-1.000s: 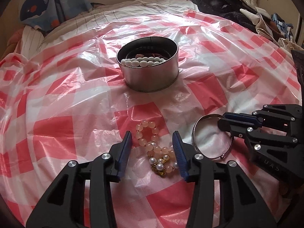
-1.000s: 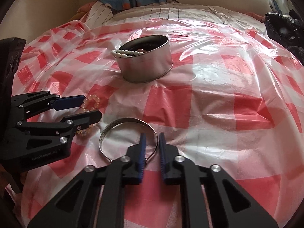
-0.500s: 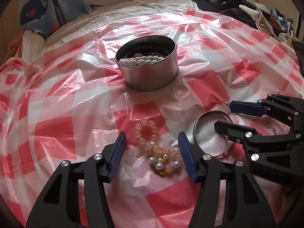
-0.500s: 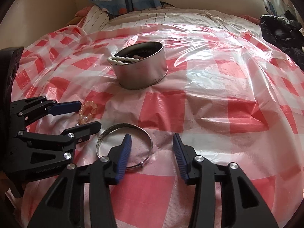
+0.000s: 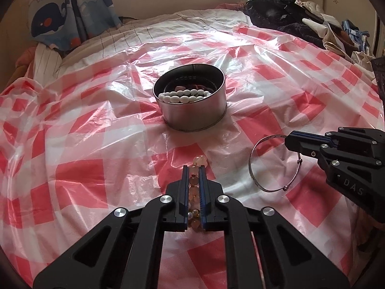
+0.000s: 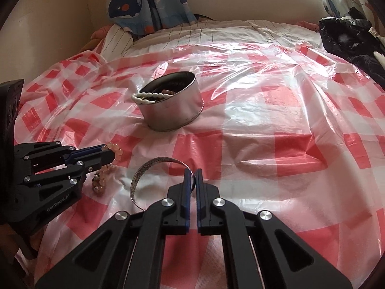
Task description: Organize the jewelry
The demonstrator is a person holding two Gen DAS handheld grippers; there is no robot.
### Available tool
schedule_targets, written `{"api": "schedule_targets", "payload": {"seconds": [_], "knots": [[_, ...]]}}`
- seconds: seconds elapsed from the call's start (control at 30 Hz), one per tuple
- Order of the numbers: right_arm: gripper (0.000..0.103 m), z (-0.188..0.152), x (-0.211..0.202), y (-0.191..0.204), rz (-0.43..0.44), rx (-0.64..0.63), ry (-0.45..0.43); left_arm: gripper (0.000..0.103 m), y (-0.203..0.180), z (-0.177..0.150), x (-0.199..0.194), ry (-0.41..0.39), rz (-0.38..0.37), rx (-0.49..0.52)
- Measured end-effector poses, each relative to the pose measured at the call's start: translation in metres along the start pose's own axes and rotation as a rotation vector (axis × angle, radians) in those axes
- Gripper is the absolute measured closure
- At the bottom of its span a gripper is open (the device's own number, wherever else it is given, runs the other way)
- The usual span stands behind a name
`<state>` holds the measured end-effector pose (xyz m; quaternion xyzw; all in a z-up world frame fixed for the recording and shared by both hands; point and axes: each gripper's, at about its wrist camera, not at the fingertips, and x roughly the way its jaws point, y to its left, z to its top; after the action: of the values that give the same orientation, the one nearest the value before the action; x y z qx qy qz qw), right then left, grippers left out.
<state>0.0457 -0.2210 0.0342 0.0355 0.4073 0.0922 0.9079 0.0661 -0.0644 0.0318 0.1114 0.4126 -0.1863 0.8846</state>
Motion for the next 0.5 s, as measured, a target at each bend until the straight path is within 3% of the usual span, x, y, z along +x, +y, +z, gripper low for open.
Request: {"api": "schedule_targets", "payload": {"seconds": [0.37,0.5], "knots": [[0.098,0.001,0.001,-0.001,0.001,0.001,0.010,0.095,0.007,-0.005,0.012,0.039,-0.014,-0.047],[0.098,-0.001,0.012,0.000,-0.009,0.003,0.062,0.086,0.011,-0.005,0.014,0.051,-0.014,-0.068]]}}
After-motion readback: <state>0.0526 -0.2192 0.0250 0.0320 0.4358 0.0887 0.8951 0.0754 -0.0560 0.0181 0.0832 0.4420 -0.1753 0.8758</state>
